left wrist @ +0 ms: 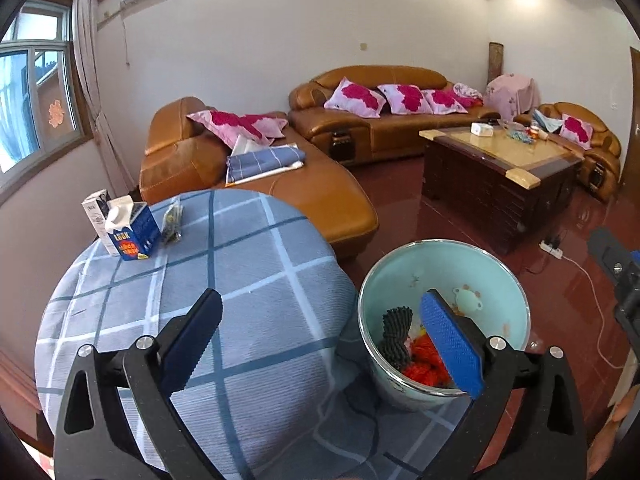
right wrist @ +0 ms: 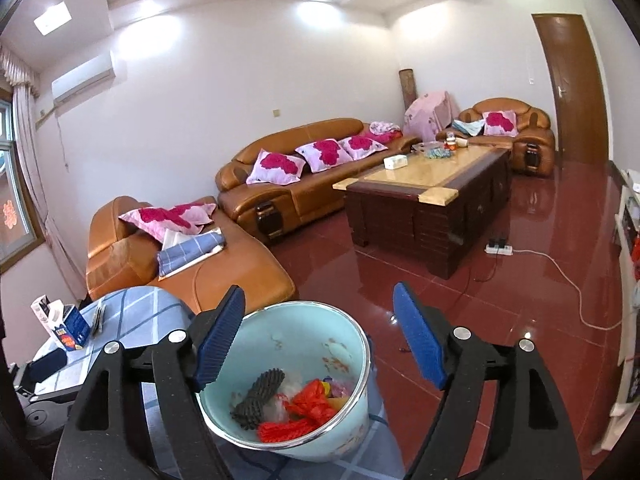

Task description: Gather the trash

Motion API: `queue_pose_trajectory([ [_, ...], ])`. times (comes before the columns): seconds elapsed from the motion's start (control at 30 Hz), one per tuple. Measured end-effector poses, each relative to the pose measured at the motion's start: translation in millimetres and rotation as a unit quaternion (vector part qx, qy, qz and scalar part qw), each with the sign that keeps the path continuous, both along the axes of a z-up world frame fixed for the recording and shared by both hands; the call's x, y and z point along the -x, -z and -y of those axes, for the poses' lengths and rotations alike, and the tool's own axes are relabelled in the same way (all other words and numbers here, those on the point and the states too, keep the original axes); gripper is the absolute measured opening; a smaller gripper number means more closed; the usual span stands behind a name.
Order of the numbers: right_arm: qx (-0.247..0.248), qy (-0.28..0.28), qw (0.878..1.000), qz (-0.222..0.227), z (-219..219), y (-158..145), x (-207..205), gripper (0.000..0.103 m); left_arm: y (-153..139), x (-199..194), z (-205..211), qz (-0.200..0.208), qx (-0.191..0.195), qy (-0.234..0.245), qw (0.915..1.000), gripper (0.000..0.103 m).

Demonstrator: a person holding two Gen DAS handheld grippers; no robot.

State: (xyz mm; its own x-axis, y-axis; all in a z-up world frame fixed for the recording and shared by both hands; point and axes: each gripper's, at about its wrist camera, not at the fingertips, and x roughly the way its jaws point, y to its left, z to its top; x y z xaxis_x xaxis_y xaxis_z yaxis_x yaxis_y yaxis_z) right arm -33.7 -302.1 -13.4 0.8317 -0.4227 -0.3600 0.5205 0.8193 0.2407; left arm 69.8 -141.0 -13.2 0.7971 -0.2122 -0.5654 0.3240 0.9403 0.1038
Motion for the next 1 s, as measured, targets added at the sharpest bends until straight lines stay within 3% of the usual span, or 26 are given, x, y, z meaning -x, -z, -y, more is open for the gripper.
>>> queue_pose_trajectory([
  [1.0, -0.002, -0.004, 1.0, -0.001, -4, -4, 4, 0.077, -9, 9, -7, 0.019, -0.008, -0.013, 0.9997, 0.097],
])
